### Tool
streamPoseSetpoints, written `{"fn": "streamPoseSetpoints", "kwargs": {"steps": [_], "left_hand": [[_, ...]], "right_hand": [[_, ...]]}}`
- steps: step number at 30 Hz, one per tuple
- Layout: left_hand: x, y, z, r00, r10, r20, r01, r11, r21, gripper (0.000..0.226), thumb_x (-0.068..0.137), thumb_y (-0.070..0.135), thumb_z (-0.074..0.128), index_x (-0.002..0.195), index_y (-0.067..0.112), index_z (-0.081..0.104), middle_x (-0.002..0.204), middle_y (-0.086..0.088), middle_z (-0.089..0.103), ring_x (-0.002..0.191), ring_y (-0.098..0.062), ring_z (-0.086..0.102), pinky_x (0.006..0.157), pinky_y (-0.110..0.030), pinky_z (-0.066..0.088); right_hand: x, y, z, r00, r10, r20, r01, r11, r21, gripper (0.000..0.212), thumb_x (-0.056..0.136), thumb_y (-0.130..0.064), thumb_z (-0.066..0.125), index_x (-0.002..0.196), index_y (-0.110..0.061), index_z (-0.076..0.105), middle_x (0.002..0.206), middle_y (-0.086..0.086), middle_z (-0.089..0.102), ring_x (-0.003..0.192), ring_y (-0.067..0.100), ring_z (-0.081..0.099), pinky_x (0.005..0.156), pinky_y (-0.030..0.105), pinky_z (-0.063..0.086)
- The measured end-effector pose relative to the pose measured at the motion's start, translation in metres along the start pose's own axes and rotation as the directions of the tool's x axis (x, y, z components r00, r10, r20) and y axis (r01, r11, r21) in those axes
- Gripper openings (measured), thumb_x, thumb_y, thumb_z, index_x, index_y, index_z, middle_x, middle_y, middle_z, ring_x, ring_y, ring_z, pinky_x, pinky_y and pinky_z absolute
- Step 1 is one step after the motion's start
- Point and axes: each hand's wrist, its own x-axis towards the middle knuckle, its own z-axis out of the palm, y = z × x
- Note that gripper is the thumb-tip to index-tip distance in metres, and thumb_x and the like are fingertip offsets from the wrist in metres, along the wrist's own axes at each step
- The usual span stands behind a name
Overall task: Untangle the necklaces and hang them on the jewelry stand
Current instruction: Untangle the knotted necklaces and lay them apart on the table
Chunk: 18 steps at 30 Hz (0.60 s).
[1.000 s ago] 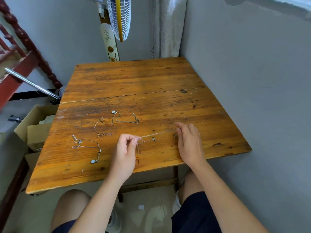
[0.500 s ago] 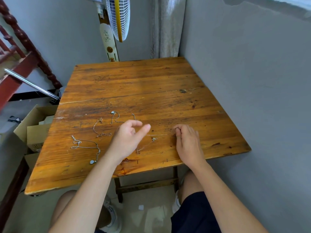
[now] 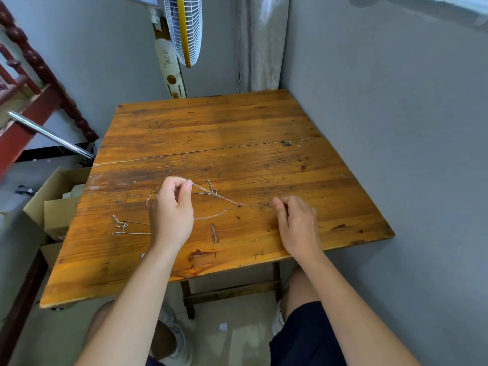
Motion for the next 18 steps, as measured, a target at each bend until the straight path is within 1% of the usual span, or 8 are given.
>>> {"fn": "streamPoseSetpoints", "kwargs": {"steps": [2,5,8,10,12,14,16,18], "left_hand": [[0.004,0.003,-0.006,1.000,-0.021,-0.014,0.019,0.996,-0.091,0.017,0.100,0.029,0.049,0.095,0.016,0.058,0.081,0.008,0.059,0.074,-0.011,0.054,0.067,-0.033,0.043],[0.006,-0.001,-0.008,0.998,-0.041,-0.057,0.033,0.991,-0.130,0.015,0.101,0.031,0.047,0.096,0.019,0.056,0.091,0.003,0.059,0.084,-0.014,0.055,0.073,-0.031,0.045],[0.006,-0.010,-0.001,0.988,-0.124,-0.094,0.114,0.987,-0.111,0.015,0.101,0.031,0.046,0.094,0.020,0.054,0.100,-0.008,0.060,0.092,-0.025,0.056,0.078,-0.039,0.048],[0.003,-0.015,0.005,0.981,-0.170,-0.090,0.163,0.984,-0.076,0.015,0.101,0.029,0.045,0.094,0.019,0.054,0.096,-0.008,0.061,0.090,-0.028,0.057,0.072,-0.038,0.047],[-0.002,-0.018,0.012,0.981,-0.181,-0.068,0.181,0.983,-0.004,0.017,0.102,0.026,0.044,0.095,0.014,0.055,0.087,-0.001,0.060,0.079,-0.022,0.057,0.062,-0.030,0.043],[-0.009,-0.025,0.017,0.980,-0.194,-0.038,0.196,0.979,0.051,0.020,0.102,0.026,0.043,0.094,0.012,0.055,0.082,0.002,0.061,0.071,-0.018,0.055,0.057,-0.026,0.037],[-0.013,-0.031,0.022,0.978,-0.206,-0.017,0.207,0.974,0.094,0.020,0.102,0.028,0.044,0.091,0.014,0.054,0.079,-0.004,0.063,0.069,-0.022,0.056,0.054,-0.028,0.037],[-0.015,-0.033,0.024,0.984,-0.176,-0.007,0.175,0.973,0.147,0.018,0.101,0.029,0.046,0.088,0.018,0.054,0.081,-0.004,0.064,0.074,-0.024,0.054,0.059,-0.032,0.040]], "right_hand": [[0.000,-0.001,0.001,1.000,-0.009,-0.015,0.009,1.000,-0.017,0.035,0.104,-0.047,0.033,0.083,-0.023,0.050,0.079,-0.008,0.053,0.075,0.014,0.050,0.079,0.035,0.038],[0.001,-0.003,0.002,0.998,0.048,-0.040,-0.046,0.998,0.047,0.042,0.105,-0.044,0.033,0.069,-0.024,0.042,0.067,-0.008,0.045,0.064,0.014,0.044,0.072,0.034,0.036],[0.004,-0.006,-0.004,0.982,0.181,-0.058,-0.163,0.960,0.228,0.045,0.105,-0.043,0.033,0.065,-0.023,0.042,0.064,-0.005,0.045,0.060,0.011,0.041,0.063,0.029,0.033],[0.005,-0.007,-0.013,0.948,0.312,-0.060,-0.262,0.875,0.407,0.047,0.106,-0.042,0.036,0.066,-0.018,0.045,0.063,-0.002,0.046,0.057,0.006,0.041,0.057,0.025,0.034],[0.006,-0.006,-0.021,0.908,0.416,-0.043,-0.332,0.779,0.533,0.052,0.105,-0.047,0.037,0.071,-0.010,0.052,0.066,0.003,0.053,0.060,0.005,0.048,0.058,0.022,0.038],[0.006,-0.005,-0.024,0.884,0.468,-0.017,-0.373,0.725,0.580,0.058,0.103,-0.054,0.036,0.080,-0.006,0.060,0.076,0.003,0.064,0.070,0.008,0.057,0.065,0.023,0.043],[0.006,-0.005,-0.026,0.868,0.497,-0.004,-0.385,0.678,0.626,0.056,0.101,-0.057,0.037,0.080,-0.012,0.062,0.079,0.000,0.067,0.074,0.008,0.059,0.068,0.023,0.044],[0.008,-0.003,-0.027,0.857,0.516,0.011,-0.380,0.616,0.690,0.050,0.100,-0.057,0.040,0.076,-0.018,0.059,0.075,-0.004,0.067,0.078,0.009,0.064,0.072,0.023,0.044]]}}
